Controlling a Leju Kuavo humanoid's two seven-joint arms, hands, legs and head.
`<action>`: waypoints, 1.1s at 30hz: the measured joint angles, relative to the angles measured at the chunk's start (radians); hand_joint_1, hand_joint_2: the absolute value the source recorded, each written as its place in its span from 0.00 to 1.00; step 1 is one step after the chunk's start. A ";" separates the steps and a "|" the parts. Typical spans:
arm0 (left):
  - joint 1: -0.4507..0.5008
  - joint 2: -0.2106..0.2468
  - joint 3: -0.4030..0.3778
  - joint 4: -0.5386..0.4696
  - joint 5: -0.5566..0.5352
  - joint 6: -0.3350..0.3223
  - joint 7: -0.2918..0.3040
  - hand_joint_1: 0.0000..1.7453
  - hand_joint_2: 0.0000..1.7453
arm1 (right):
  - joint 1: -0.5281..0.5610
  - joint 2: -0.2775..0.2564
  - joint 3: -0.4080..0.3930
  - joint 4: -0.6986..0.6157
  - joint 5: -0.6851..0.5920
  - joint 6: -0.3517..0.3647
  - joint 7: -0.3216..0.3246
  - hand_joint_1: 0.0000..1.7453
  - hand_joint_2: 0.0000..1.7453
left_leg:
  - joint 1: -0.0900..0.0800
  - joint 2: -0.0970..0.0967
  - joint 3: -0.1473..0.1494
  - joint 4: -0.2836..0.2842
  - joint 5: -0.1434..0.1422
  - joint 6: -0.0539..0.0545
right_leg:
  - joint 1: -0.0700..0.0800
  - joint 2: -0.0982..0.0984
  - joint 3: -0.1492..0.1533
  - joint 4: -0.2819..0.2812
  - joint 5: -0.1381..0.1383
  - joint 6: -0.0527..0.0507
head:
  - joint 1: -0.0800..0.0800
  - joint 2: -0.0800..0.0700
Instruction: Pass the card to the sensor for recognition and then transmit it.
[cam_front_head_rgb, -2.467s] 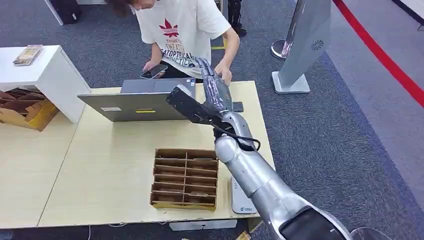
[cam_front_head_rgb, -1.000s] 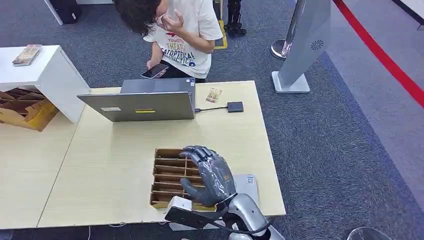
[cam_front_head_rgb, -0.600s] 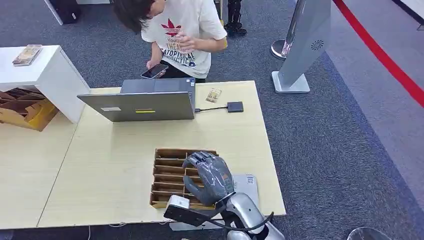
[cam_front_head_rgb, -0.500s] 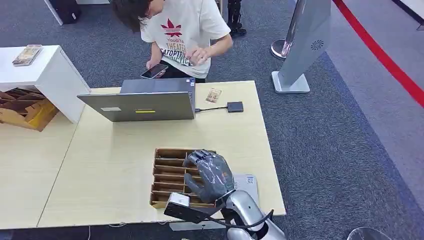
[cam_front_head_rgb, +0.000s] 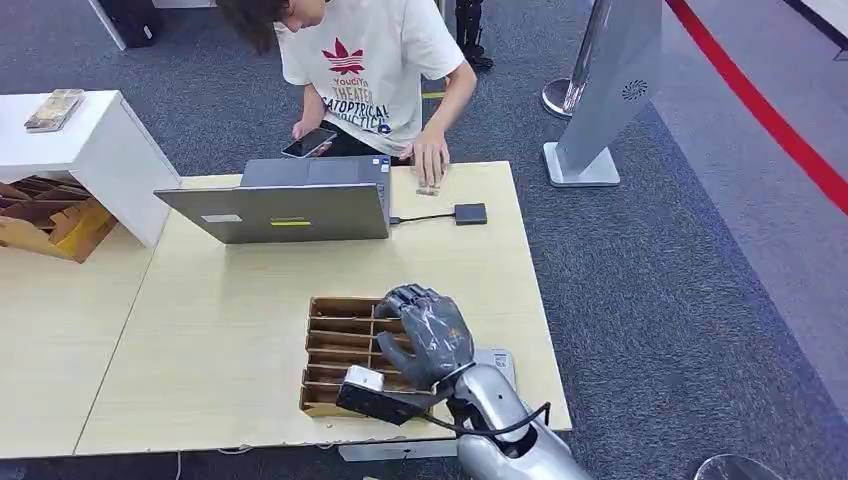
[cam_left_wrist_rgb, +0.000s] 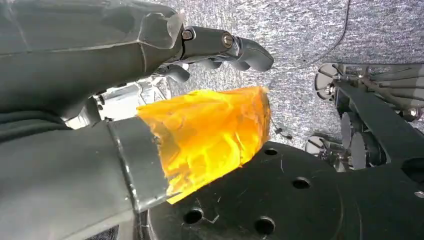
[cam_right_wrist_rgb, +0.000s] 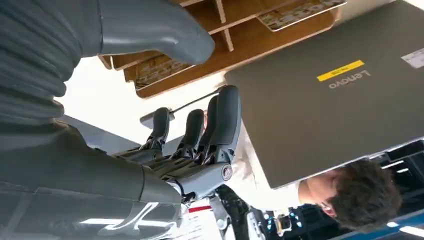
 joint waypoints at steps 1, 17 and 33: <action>0.000 0.000 0.000 0.000 0.000 0.000 0.000 0.00 0.00 | -0.001 0.000 -0.002 0.003 0.002 0.000 0.002 0.48 1.00 | 0.000 0.000 0.000 0.000 0.000 0.000 | 0.000 0.000 0.000 0.000 0.000 0.000 | 0.000 0.000; 0.000 0.002 -0.002 0.000 0.000 0.010 0.010 0.00 0.00 | -0.008 0.000 -0.034 0.084 0.011 0.000 0.002 0.44 1.00 | 0.000 0.000 0.000 0.000 0.000 0.000 | 0.000 0.000 0.000 0.000 0.000 0.000 | 0.000 0.000; -0.001 0.004 -0.009 0.000 0.000 0.011 0.012 0.00 0.00 | -0.015 0.000 -0.058 0.139 0.026 -0.009 0.013 0.43 1.00 | 0.000 0.000 0.000 0.000 0.000 0.000 | 0.000 0.000 0.000 0.000 0.000 0.000 | 0.000 0.000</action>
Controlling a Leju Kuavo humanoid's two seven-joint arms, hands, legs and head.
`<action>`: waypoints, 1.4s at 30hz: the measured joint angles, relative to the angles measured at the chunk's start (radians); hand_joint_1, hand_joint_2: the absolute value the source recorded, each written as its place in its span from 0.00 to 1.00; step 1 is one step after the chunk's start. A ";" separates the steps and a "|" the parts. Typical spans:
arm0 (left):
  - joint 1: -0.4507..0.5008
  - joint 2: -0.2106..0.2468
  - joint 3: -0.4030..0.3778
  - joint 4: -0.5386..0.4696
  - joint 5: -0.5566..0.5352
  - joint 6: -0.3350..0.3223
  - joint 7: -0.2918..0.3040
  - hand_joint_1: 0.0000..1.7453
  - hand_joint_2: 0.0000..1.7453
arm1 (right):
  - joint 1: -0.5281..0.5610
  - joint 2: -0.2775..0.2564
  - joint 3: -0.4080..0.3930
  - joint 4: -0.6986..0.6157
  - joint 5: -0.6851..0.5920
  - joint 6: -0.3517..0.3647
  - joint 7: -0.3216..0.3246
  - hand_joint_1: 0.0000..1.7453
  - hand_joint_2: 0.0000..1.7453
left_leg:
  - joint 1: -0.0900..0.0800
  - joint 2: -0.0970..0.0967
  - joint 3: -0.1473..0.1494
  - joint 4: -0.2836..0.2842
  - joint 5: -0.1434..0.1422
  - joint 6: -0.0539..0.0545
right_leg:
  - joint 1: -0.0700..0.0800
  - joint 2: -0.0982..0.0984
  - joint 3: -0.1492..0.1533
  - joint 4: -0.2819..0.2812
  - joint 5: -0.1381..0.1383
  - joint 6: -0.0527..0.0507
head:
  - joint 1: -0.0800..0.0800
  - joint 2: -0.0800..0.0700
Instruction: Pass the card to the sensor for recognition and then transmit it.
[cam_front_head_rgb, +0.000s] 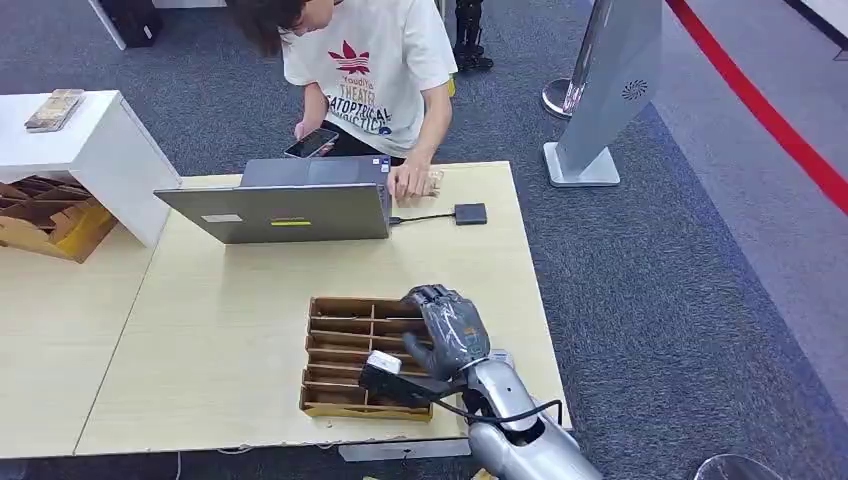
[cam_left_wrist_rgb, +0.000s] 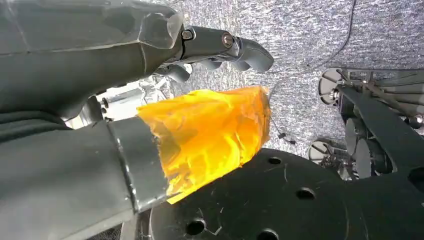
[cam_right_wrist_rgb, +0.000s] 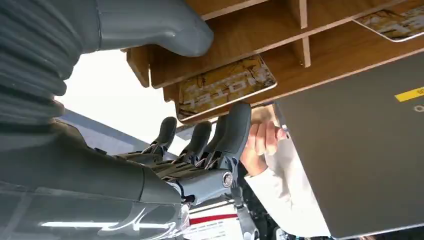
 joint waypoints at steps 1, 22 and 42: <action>0.000 0.000 0.000 0.000 0.000 0.000 0.000 0.00 0.00 | 0.000 0.000 0.000 0.001 0.000 -0.001 0.000 0.43 1.00 | 0.000 0.000 0.000 0.000 0.000 0.000 | 0.000 0.000 0.000 0.000 0.000 0.000 | 0.000 0.000; -0.001 0.002 -0.010 0.000 0.001 0.000 0.002 0.00 0.00 | -0.009 0.014 -0.028 0.016 0.000 -0.005 0.005 1.00 1.00 | 0.000 0.000 0.001 0.000 0.000 0.000 | 0.000 0.000 0.001 0.000 0.000 0.000 | 0.000 0.000; -0.002 0.004 -0.019 0.000 0.005 0.008 0.000 0.00 0.00 | 0.019 0.019 -0.066 -0.016 0.045 -0.117 -0.027 1.00 1.00 | 0.000 0.000 0.001 0.000 0.000 0.000 | 0.000 0.000 0.001 0.000 0.000 0.000 | 0.000 0.000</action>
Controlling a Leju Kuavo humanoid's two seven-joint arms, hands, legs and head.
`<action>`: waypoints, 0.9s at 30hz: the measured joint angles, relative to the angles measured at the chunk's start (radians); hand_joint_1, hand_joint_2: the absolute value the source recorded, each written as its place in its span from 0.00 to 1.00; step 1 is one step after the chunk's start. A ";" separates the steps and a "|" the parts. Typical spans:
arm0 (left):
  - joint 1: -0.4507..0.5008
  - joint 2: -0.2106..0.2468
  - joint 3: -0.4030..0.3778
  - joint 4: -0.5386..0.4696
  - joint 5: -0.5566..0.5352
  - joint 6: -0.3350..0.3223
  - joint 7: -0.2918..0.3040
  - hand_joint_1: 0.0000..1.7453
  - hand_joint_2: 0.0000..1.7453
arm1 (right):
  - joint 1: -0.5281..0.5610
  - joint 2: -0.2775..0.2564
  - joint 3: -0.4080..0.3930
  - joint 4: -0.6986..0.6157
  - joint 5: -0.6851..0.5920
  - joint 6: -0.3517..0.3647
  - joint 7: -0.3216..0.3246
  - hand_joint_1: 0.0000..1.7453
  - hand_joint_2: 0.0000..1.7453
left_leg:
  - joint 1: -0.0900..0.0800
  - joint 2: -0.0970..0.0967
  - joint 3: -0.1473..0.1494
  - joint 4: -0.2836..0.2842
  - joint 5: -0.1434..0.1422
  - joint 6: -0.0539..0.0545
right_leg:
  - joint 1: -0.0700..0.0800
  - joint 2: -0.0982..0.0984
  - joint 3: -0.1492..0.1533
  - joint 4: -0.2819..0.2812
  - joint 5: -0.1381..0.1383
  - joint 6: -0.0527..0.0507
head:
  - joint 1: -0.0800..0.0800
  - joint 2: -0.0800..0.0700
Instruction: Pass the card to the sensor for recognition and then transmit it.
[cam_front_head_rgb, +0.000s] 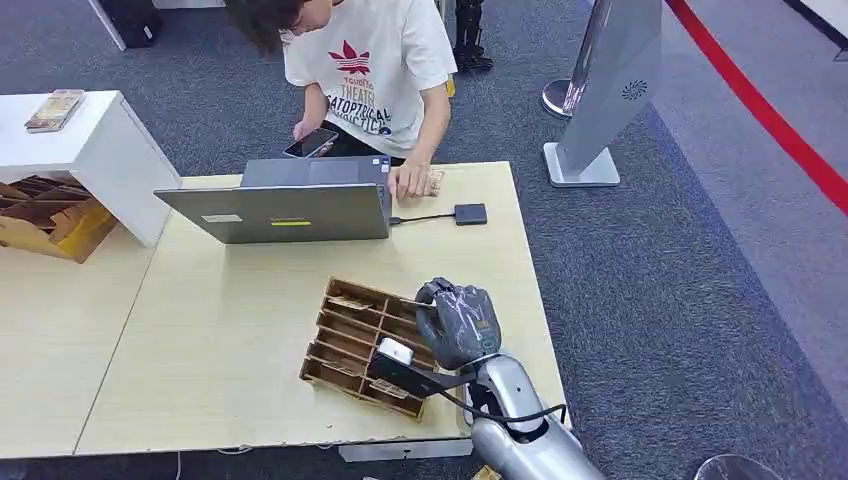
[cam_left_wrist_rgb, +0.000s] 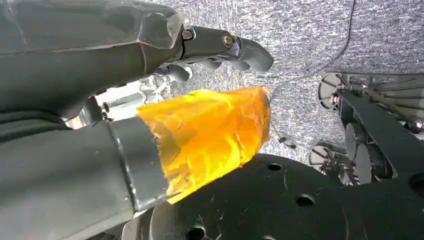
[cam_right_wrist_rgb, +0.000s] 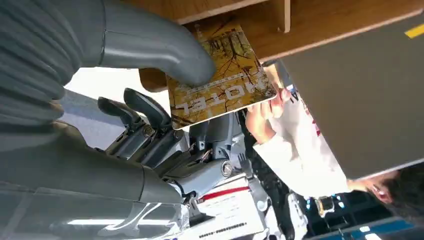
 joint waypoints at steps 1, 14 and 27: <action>0.000 0.000 -0.001 0.000 0.000 0.000 0.000 0.00 0.00 | 0.003 0.000 -0.005 -0.007 0.009 -0.001 0.000 1.00 1.00 | 0.000 0.000 0.000 0.000 0.000 0.000 | 0.000 0.000 0.000 0.000 0.000 0.000 | 0.000 0.000; -0.001 0.000 -0.011 0.000 0.003 0.001 -0.002 0.00 0.00 | 0.011 0.000 -0.020 -0.033 0.039 -0.028 -0.003 1.00 1.00 | 0.000 0.000 0.000 0.000 0.000 0.000 | 0.000 0.000 0.000 0.000 0.000 0.000 | 0.000 0.000; 0.000 0.000 -0.022 -0.001 0.008 0.001 -0.009 0.00 0.00 | 0.018 0.000 -0.035 -0.055 0.027 -0.030 -0.013 1.00 1.00 | 0.000 0.000 0.000 0.000 0.000 0.000 | 0.000 0.000 0.000 0.000 0.000 0.000 | 0.000 0.000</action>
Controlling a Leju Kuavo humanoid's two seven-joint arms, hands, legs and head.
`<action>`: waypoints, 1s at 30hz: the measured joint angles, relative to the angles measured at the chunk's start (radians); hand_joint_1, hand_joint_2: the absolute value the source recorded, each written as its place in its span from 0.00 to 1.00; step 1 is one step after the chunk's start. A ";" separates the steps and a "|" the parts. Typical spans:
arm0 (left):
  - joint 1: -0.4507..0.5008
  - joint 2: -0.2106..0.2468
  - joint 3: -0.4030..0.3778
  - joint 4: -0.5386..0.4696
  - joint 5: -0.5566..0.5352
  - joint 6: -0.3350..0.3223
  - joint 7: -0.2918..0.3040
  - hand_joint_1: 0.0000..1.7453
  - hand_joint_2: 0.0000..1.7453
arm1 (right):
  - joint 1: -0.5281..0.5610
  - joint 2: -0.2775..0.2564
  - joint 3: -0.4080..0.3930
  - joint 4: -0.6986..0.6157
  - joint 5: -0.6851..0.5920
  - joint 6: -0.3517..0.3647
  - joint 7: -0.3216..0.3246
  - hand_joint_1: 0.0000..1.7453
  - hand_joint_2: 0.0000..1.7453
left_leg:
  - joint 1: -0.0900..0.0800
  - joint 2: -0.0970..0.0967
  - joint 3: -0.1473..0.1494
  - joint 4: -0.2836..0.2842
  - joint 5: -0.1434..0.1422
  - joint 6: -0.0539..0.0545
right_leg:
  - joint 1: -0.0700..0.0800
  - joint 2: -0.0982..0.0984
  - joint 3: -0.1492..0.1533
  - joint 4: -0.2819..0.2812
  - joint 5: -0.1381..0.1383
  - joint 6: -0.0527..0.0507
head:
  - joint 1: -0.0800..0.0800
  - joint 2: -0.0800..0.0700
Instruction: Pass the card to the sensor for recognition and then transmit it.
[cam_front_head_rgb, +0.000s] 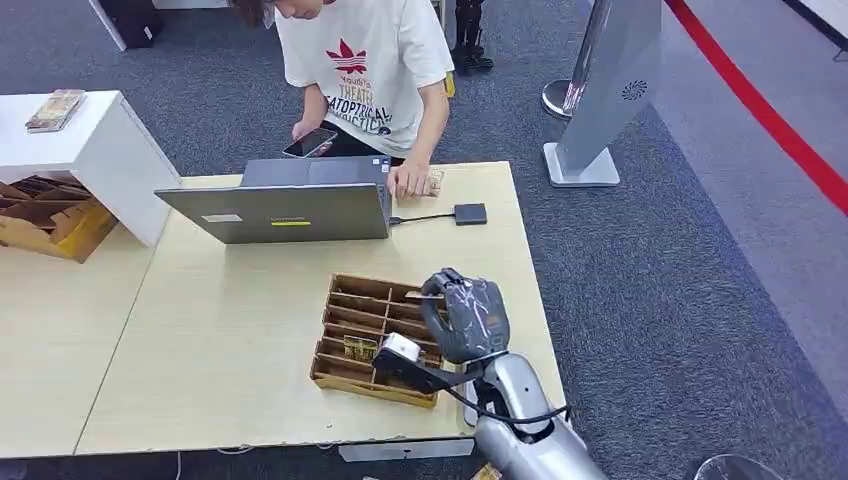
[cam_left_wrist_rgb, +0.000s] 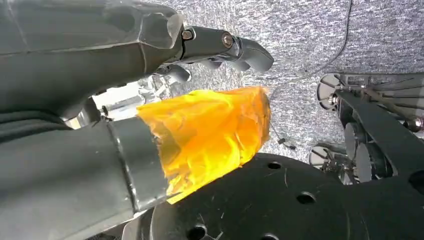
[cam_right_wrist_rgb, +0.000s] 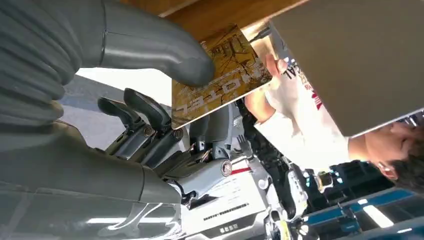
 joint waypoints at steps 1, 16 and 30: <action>0.000 0.000 0.000 0.000 0.000 0.000 0.000 0.00 0.00 | 0.001 0.000 -0.001 -0.002 0.000 0.000 -0.001 1.00 1.00 | 0.000 0.000 0.000 0.000 0.000 0.000 | 0.000 0.000 0.000 0.000 0.000 0.000 | 0.000 0.000; 0.000 0.000 0.000 -0.003 0.003 0.003 -0.006 0.00 0.00 | 0.022 -0.001 -0.013 -0.093 -0.035 -0.060 -0.042 1.00 1.00 | 0.000 0.000 0.000 0.000 0.000 0.000 | 0.000 0.000 0.000 0.000 0.000 0.000 | 0.000 0.000; -0.004 0.000 -0.002 -0.008 0.000 0.013 -0.011 0.00 0.00 | -0.003 0.010 -0.028 -0.369 -0.095 -0.125 -0.118 1.00 1.00 | 0.000 0.000 0.000 0.000 0.000 0.000 | 0.000 0.000 0.000 0.000 0.000 0.000 | 0.000 0.000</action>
